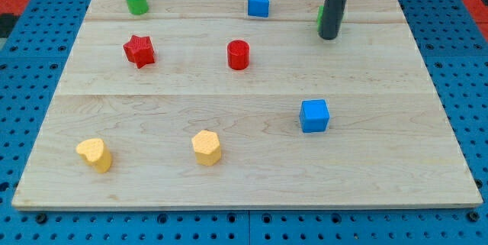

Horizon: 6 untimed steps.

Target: Push the green star up a bit

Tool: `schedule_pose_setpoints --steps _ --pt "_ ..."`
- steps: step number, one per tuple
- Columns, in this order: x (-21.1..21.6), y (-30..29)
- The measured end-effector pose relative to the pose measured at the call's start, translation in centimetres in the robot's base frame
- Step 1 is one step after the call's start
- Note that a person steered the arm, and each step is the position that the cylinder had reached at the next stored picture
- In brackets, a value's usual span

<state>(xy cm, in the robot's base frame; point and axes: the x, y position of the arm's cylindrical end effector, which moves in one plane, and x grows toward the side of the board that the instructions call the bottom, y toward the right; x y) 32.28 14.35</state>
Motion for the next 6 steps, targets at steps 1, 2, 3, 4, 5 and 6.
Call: schedule_pose_setpoints --steps 1,2,3,4,5,6 --pt "1.0 0.5" --pt "-0.7 0.0" --pt "-2.3 -0.9" --pt "-4.3 1.3" --pt "-5.8 2.5" --pt "-6.2 2.2"
